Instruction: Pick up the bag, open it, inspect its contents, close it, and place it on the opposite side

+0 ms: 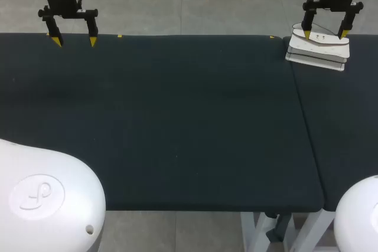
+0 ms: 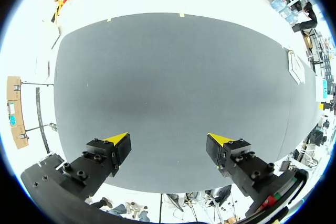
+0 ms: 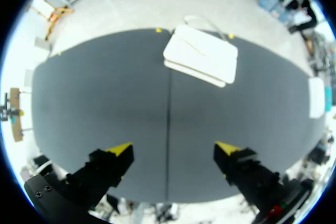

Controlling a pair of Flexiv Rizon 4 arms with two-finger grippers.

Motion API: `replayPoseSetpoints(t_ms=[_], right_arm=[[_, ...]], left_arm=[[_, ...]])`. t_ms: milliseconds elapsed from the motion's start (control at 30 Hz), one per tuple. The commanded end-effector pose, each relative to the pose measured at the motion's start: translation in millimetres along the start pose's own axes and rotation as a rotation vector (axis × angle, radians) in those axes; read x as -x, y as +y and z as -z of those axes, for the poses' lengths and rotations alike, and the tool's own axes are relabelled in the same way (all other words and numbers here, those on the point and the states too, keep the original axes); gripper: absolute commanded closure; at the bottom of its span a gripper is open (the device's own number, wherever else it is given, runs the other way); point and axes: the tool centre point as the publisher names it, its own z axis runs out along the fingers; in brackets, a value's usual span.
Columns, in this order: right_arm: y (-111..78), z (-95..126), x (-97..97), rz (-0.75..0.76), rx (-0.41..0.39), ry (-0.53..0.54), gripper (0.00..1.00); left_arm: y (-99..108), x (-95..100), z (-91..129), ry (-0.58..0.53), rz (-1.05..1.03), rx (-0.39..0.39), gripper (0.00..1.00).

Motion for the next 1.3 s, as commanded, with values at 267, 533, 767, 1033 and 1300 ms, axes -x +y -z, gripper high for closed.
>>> replayPoseSetpoints(t_ms=[267,533,767,1033,1300], right_arm=[[0.4,0.8,-0.3,0.000,-0.003,-0.001,0.00],[0.4,0.8,-0.3,0.000,-0.003,-0.001,0.00],[1.6,-4.5,14.4,0.047,0.000,0.007,0.00],[7.1,-23.4,52.8,0.044,0.021,0.066,0.00],[12.5,-45.6,83.8,-0.017,0.050,0.129,0.00]], left_arm=[[0.0,-0.1,0.3,-0.001,0.000,0.000,0.00],[1.5,-2.8,1.0,-0.024,-0.035,-0.017,0.00],[11.1,-17.1,-1.7,-0.004,-0.298,-0.127,0.00],[31.3,-36.6,-17.2,0.081,-0.666,-0.266,0.00],[50.4,-58.2,-34.2,0.194,-1.065,-0.434,0.00]])
